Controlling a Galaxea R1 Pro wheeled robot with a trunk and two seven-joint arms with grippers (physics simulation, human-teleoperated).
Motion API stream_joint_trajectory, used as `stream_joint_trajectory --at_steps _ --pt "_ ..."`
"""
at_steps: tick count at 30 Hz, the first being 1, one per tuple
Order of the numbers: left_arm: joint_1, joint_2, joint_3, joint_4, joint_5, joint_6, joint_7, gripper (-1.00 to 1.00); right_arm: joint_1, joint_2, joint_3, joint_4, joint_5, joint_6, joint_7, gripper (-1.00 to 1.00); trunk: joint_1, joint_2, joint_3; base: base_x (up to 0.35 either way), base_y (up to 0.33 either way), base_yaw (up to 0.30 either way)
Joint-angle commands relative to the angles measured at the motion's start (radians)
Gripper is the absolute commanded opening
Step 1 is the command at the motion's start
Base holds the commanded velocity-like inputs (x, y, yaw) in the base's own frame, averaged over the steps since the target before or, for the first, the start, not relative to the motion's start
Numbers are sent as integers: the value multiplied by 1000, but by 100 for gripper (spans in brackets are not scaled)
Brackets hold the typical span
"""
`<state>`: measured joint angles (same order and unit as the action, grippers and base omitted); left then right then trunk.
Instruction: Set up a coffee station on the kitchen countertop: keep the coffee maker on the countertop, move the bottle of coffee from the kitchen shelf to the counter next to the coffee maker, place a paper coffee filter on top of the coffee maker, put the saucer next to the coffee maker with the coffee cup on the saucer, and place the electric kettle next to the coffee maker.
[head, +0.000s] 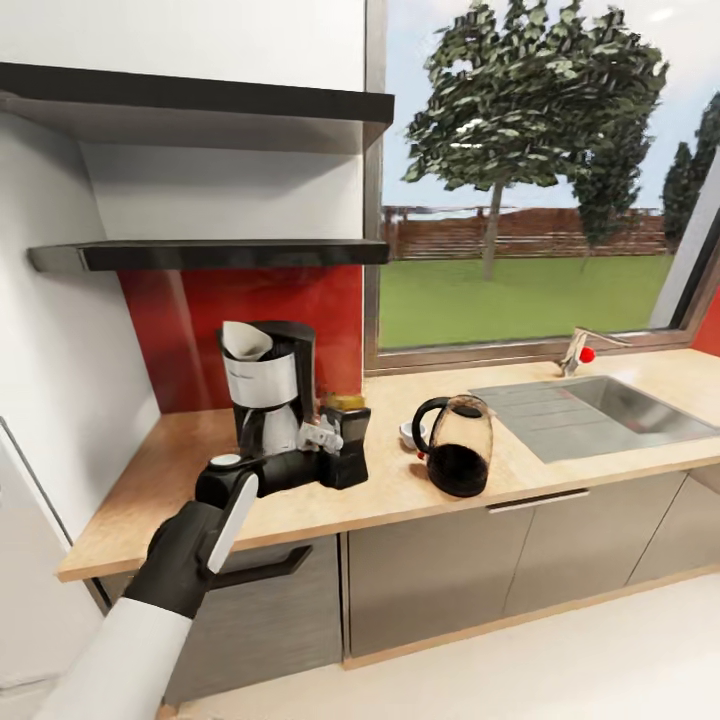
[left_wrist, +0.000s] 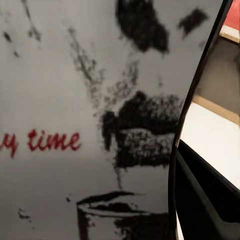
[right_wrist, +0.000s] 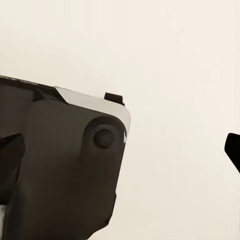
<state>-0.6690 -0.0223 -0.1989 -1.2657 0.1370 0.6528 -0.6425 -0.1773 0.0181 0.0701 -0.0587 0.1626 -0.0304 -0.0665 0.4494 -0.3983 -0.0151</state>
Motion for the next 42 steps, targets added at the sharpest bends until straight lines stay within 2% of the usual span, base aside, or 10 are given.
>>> stream_joint_trajectory --at_steps 1,5,14,29,31,34,35,37,39,42 --pt "18 6 1 0 15 -1 0 -100 -1 0 7 -1 5 -2 -6 100 1 -2 -1 -1 0 158" --pt "83 19 2 0 16 -24 0 -100 -1 1 7 -5 5 -3 -6 100 1 -2 -1 0 0 236" --pt "171 21 -4 6 15 -121 0 -100 -1 2 7 -6 5 -3 -6 100 1 -2 -1 -1 0 269" --pt "191 25 3 12 14 -130 0 -100 -1 2 7 -6 4 -3 -6 100 1 -2 -1 -199 0 23" --pt "192 31 5 12 14 -131 0 -100 -1 2 7 -6 4 -3 -6 100 1 -2 -1 -25 0 0" --pt "197 82 13 15 16 -145 2 -100 -1 2 7 -6 4 -3 -6 100 1 -2 -1 -8 0 0" --pt "198 90 16 17 16 -150 3 -100 -1 2 7 -6 4 -3 -6 100 1 -2 -1 -4 0 0" --pt "204 125 60 25 17 -174 5 -100 -1 2 7 -6 4 -3 -6 100 1 -2 -1 -2 0 0" --pt "216 143 126 28 17 -187 3 -100 -1 2 7 -6 4 -3 -6 100 1 -2 -1 0 0 0" --pt "233 153 177 28 17 -191 2 -100 -1 2 7 -6 3 -3 -6 100 1 -2 -1 0 0 0"
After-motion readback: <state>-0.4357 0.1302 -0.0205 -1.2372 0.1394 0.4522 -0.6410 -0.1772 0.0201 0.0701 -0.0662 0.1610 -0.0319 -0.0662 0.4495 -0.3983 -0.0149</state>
